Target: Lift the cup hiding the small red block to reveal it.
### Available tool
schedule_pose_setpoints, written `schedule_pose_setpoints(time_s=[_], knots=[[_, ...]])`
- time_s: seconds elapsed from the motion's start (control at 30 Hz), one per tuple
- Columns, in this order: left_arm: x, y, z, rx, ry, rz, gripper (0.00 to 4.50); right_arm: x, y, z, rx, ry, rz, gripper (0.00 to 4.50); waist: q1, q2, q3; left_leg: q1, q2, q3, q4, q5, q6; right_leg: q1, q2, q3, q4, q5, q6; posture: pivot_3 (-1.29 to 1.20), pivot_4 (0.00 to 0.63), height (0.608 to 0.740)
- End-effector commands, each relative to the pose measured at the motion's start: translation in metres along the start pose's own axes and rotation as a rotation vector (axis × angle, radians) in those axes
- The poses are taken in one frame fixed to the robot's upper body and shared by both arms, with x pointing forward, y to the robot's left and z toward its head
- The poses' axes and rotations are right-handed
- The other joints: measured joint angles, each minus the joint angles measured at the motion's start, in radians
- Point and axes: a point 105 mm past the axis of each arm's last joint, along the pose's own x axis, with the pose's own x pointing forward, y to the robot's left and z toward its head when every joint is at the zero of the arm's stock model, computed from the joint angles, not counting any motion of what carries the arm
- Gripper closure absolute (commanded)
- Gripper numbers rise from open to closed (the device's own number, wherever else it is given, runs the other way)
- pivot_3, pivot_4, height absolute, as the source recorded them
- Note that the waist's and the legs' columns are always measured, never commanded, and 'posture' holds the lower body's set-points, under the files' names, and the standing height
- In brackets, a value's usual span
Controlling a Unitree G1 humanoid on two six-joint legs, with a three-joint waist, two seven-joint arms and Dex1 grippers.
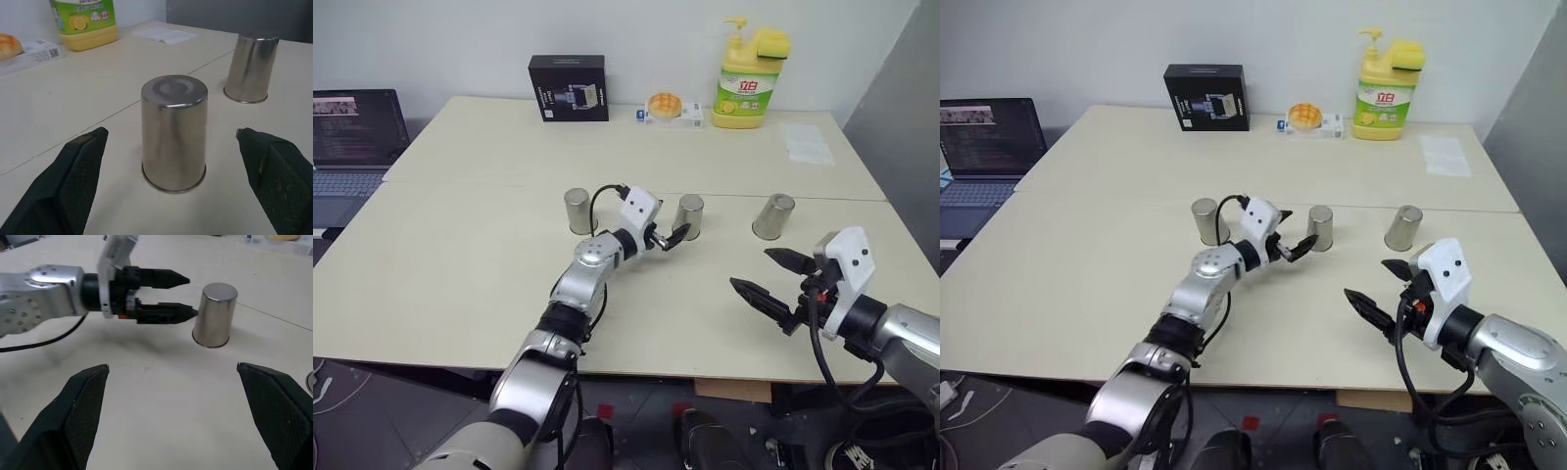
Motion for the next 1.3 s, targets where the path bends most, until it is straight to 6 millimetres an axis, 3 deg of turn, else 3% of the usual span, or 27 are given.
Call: schedule_pose_setpoints(time_s=[0.03, 0.27, 0.53, 0.9, 1.1, 1.3], knots=[[0.01, -0.001, 0.011, 0.013, -0.048, -0.016, 0.0, -0.007, 0.004, 0.008, -0.048, -0.031, -0.028, 0.05, -0.002, 0.0, 0.0, 0.0, 0.0, 0.0, 0.0, 0.0, 0.0, 0.0, 0.0, 0.0, 0.0, 0.0, 0.0, 0.0, 0.15, 0.74], [0.023, -0.011, 0.008, 0.005, -0.044, -0.044, 0.0, -0.009, 0.006, 0.006, -0.04, -0.032, -0.076, 0.05, -0.001, 0.0, 0.0, 0.0, 0.0, 0.0, 0.0, 0.0, 0.0, 0.0, 0.0, 0.0, 0.0, 0.0, 0.0, 0.0, 0.15, 0.74], [0.026, -0.007, 0.011, 0.006, -0.049, -0.028, 2.05, -0.011, 0.005, 0.007, -0.03, -0.036, -0.093, 0.0, -0.001, 0.0, 0.0, 0.0, 0.0, 0.0, 0.0, 0.0, 0.0, 0.0, 0.0, 0.0, 0.0, 0.0, 0.0, 0.0, 0.15, 0.74], [0.031, 0.002, 0.038, -0.005, -0.12, 0.002, 4.26, -0.008, 0.003, 0.009, -0.025, -0.039, -0.095, 0.0, -0.003, 0.0, 0.0, 0.0, 0.0, 0.0, -0.001, 0.0, 0.0, 0.0, 0.0, 0.0, 0.0, 0.0, 0.0, 0.0, 0.15, 0.74], [0.028, 0.005, 0.034, 0.019, -0.108, 0.019, 4.26, -0.006, 0.003, 0.009, -0.027, -0.038, -0.087, 0.0, -0.002, 0.0, 0.0, 0.0, 0.0, 0.0, 0.0, 0.0, 0.0, 0.0, 0.0, 0.0, 0.0, 0.0, 0.001, 0.0, 0.15, 0.74], [0.024, 0.005, 0.033, 0.008, -0.13, 0.02, 3.17, -0.005, 0.003, 0.008, -0.024, -0.034, -0.087, 0.0, -0.002, 0.0, 0.0, 0.0, 0.0, 0.0, -0.001, 0.0, 0.0, 0.0, 0.0, 0.0, 0.0, 0.0, 0.0, 0.0, 0.15, 0.74]])
